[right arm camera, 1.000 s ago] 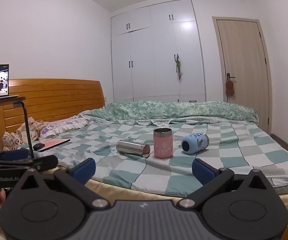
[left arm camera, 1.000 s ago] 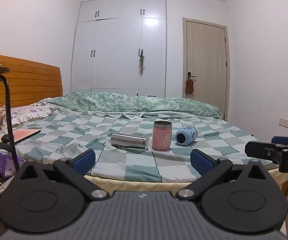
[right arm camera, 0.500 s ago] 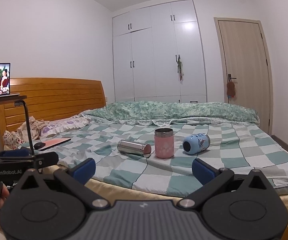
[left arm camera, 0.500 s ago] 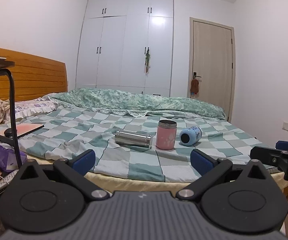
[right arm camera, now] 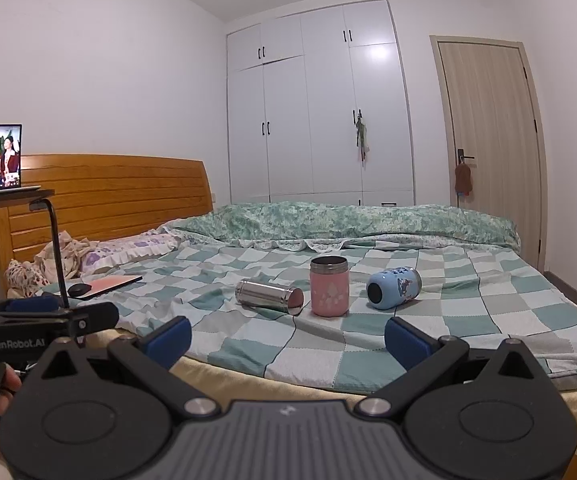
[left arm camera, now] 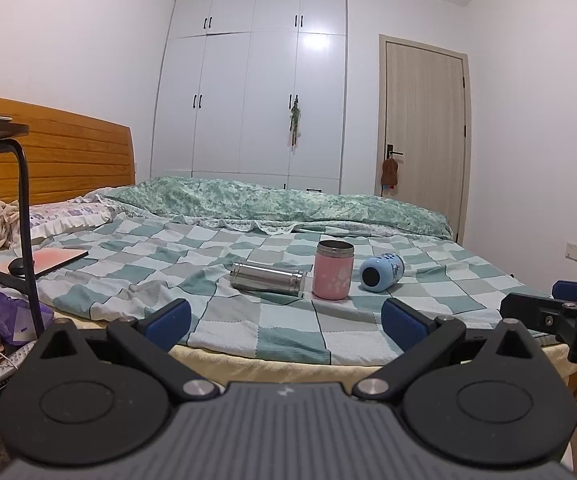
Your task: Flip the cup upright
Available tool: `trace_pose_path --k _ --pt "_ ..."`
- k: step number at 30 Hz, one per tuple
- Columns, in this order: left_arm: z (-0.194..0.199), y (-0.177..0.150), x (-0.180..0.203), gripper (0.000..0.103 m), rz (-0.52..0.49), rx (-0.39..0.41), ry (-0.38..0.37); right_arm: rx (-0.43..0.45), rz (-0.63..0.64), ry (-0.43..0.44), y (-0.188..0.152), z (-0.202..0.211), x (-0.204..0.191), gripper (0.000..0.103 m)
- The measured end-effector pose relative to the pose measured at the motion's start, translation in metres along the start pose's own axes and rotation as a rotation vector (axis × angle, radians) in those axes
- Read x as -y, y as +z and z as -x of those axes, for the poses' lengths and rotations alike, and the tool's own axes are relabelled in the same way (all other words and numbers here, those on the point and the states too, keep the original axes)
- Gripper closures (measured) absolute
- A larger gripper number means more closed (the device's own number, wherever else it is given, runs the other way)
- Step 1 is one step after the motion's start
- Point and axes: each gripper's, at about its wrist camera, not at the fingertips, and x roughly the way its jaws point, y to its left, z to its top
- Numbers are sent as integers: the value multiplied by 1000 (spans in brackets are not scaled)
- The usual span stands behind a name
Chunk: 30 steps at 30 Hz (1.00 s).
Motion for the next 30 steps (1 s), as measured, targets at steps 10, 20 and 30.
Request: trace_pose_path --k 10,20,30 --pt "0 3 0 0 -5 10 7 0 -3 -1 0 0 -1 0" --pt "0 2 2 0 -2 13 8 -3 -18 3 -1 -1 3 0" --pt "0 2 2 0 -2 13 9 -7 -12 7 -1 -2 1 0"
